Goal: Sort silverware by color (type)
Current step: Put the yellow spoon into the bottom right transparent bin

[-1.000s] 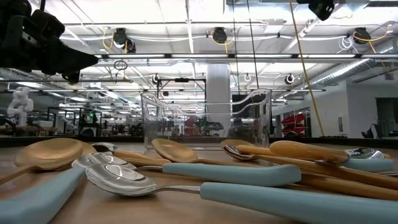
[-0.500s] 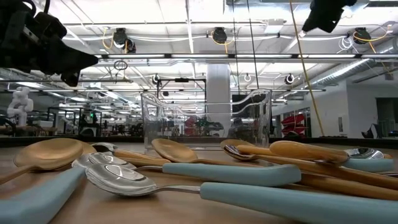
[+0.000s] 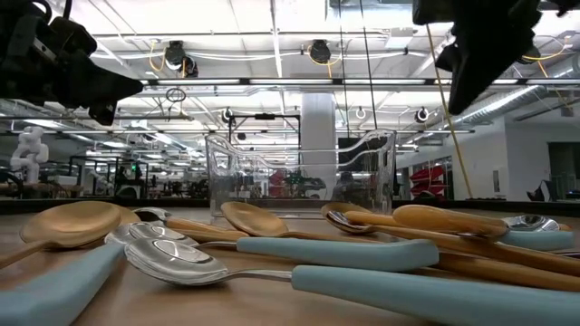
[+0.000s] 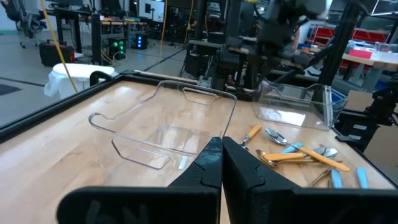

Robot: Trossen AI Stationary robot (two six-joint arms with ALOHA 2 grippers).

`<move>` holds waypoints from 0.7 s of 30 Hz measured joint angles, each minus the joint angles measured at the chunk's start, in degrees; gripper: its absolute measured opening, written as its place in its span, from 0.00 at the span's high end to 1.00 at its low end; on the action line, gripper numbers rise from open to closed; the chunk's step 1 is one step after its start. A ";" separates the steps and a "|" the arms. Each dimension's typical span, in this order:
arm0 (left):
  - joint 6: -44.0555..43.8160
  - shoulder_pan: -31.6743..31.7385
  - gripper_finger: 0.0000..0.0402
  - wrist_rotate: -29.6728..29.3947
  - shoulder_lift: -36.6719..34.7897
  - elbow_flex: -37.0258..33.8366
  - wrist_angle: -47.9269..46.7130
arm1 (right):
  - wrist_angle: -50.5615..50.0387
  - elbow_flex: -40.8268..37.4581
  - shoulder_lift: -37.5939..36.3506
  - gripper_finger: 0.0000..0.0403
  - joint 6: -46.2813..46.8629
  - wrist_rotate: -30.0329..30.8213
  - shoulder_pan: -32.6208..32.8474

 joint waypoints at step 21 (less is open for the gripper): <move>0.42 0.00 0.99 0.00 0.00 0.00 0.55 | 8.88 0.00 16.80 0.52 0.96 6.84 3.68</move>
